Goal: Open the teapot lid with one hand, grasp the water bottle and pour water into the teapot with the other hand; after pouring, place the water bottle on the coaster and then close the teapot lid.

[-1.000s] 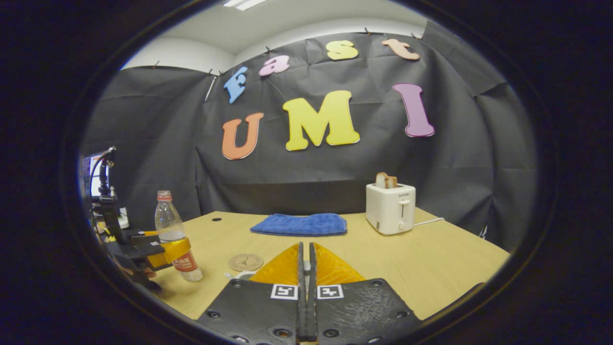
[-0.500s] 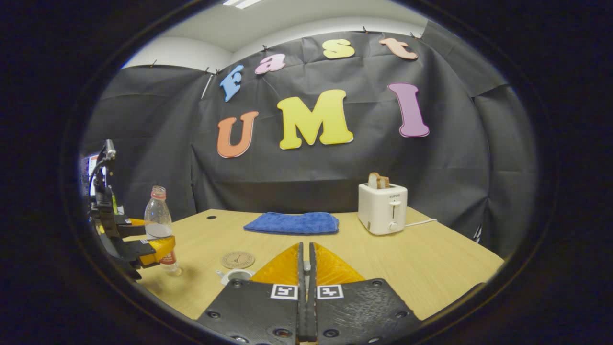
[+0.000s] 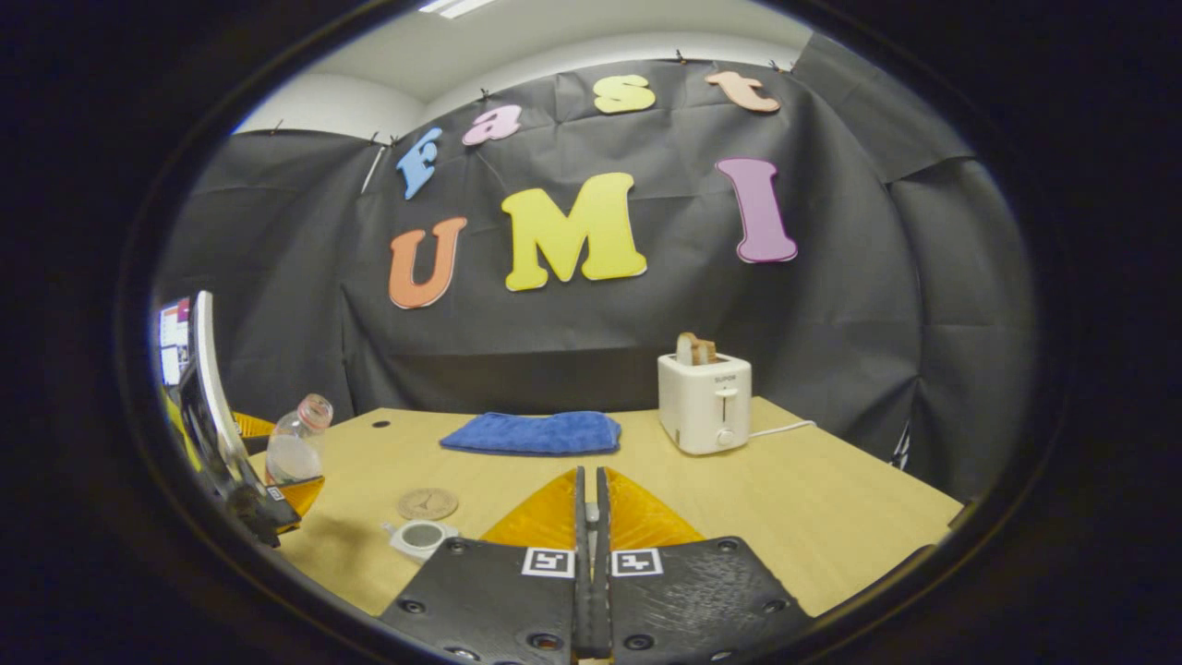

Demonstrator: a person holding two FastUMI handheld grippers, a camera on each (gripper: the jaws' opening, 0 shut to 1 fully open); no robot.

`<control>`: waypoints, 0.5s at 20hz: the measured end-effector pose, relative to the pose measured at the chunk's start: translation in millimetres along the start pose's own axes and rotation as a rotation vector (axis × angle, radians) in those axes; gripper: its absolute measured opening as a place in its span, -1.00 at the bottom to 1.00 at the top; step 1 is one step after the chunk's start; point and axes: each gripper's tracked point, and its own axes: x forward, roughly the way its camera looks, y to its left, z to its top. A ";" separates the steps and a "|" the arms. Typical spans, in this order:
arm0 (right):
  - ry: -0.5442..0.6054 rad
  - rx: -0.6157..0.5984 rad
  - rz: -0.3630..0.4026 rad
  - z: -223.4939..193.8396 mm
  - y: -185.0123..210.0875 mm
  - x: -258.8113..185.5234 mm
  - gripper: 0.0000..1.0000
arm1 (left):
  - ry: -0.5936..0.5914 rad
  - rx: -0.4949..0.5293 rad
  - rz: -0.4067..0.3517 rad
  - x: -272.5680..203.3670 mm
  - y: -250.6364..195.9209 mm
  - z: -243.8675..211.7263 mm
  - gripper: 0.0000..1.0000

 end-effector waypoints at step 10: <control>0.001 0.029 -0.034 3.7 -19.3 0.8 -1.00 | 0.073 0.348 -0.032 0.9 -16.3 -12.0 0.44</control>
